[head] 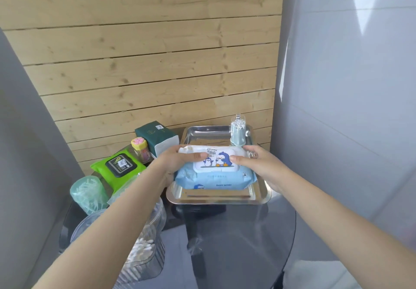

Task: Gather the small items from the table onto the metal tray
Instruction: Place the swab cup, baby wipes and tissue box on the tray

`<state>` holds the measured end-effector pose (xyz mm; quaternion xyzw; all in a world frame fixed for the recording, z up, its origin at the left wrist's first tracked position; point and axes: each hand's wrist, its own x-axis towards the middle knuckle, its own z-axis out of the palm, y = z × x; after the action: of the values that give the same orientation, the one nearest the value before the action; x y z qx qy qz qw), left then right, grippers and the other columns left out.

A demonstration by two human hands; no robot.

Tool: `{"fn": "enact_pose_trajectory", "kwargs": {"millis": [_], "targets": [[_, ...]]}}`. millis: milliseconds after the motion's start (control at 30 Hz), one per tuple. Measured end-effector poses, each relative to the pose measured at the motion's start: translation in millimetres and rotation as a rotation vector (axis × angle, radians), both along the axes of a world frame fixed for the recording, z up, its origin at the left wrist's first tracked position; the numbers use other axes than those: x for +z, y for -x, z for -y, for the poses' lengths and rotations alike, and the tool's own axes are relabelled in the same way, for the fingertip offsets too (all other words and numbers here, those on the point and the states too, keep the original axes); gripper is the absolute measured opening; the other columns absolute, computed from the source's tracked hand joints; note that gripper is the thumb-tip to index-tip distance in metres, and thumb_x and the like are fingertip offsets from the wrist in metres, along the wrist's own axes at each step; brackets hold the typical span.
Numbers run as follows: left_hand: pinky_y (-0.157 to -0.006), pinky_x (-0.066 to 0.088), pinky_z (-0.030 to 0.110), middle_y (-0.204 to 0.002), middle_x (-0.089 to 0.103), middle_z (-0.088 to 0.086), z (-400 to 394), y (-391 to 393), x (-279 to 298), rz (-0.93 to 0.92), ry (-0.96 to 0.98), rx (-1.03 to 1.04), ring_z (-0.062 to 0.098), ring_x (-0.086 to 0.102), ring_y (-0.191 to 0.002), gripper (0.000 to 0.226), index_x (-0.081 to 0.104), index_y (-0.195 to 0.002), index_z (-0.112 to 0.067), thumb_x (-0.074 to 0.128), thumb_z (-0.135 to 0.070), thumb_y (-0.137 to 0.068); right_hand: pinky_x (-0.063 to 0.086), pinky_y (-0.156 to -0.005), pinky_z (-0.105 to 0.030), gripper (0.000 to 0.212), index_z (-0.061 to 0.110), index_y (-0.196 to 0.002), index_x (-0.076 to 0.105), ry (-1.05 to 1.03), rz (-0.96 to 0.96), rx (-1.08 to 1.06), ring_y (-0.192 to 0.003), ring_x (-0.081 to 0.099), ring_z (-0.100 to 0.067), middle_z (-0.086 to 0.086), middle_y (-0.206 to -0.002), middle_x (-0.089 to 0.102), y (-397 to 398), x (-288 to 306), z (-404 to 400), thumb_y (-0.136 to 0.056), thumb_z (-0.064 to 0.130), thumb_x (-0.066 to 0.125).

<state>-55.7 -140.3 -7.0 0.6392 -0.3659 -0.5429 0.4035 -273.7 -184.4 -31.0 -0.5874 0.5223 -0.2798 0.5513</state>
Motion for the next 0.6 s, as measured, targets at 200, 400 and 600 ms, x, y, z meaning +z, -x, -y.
{"fn": "enact_pose_trajectory", "kwargs": {"millis": [200,400,600], "targets": [[-0.087,0.056,0.041,-0.113,0.069,0.009,68.0,-16.4,-5.8,0.107,0.051,0.204,0.03,0.068,-0.097,0.078,0.056,-0.123,-0.003,0.088,-0.036,-0.059,0.053,-0.053,-0.029,0.068,0.006,-0.135,0.039,-0.139,0.184,-0.111,-0.083,0.065,-0.024,-0.013,-0.129,0.055,-49.3,-25.8,66.6,-0.08,0.028,0.072],[-0.086,0.043,0.03,-0.131,0.054,0.011,115.3,-8.0,-23.5,0.333,0.153,0.423,0.031,0.055,-0.115,0.065,0.044,-0.132,-0.007,0.071,-0.037,-0.081,0.056,-0.085,-0.047,0.038,0.007,-0.111,0.06,-0.078,0.273,-0.273,-0.074,0.068,-0.022,-0.01,-0.103,0.069,-87.1,-50.3,118.4,-0.083,0.032,0.067],[-0.096,0.044,0.034,-0.139,0.042,0.018,105.8,11.7,-62.7,0.096,-0.074,0.544,0.036,0.052,-0.117,0.084,0.032,-0.137,-0.003,0.07,-0.045,-0.075,0.042,-0.105,-0.046,0.042,0.001,-0.124,0.054,-0.142,0.427,-0.267,-0.115,0.059,-0.03,-0.017,-0.124,0.062,-99.9,-64.2,131.7,-0.085,0.012,0.063]]}}
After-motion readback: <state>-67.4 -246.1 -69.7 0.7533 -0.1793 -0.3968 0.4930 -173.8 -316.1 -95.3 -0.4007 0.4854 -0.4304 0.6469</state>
